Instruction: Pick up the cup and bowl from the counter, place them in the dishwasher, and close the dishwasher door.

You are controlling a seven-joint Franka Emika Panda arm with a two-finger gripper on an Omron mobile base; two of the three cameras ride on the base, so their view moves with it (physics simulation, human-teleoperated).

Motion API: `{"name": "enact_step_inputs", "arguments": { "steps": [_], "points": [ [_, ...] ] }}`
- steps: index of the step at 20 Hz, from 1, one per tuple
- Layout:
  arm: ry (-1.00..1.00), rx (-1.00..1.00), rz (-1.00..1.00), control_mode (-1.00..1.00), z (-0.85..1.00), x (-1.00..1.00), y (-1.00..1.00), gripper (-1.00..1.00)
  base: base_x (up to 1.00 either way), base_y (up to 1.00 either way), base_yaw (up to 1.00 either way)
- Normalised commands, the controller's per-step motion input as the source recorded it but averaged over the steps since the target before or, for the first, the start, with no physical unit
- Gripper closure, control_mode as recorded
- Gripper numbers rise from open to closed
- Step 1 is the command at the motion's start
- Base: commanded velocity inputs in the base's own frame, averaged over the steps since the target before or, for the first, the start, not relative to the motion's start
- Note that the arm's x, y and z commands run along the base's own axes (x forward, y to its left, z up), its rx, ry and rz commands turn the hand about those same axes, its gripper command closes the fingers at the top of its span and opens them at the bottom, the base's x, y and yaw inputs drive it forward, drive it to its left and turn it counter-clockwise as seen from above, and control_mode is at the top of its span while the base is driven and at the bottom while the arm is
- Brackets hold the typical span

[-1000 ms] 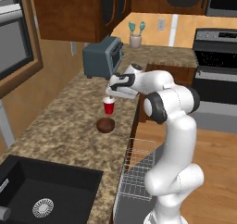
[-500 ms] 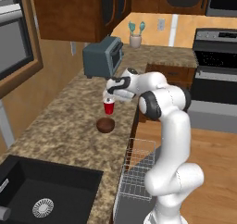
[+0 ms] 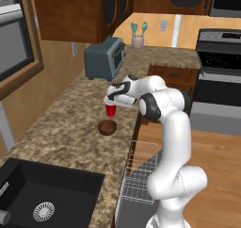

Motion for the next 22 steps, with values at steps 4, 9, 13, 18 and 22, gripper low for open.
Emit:
{"name": "enact_step_inputs", "arguments": {
  "steps": [4, 9, 13, 18, 22],
  "points": [
    [0.0, 0.0, -0.01, -1.0, -0.13, -0.31, -0.14, 1.0, 0.0, 0.0, 0.0],
    [0.0, 0.0, 0.0, -1.0, -0.25, -0.67, -0.32, 1.0, 0.0, 0.0, 0.0],
    [-0.17, 0.0, -0.08, -1.0, -0.01, -0.56, -0.36, 1.0, 0.0, 0.0, 0.0],
    [-0.24, 0.05, -0.18, -1.0, 0.14, -0.8, -0.68, 1.0, 0.0, 0.0, 0.0],
    [0.15, 0.12, -0.21, -1.0, 0.28, -1.0, -0.79, 1.0, 0.0, 0.0, 0.0]
  ]
}}
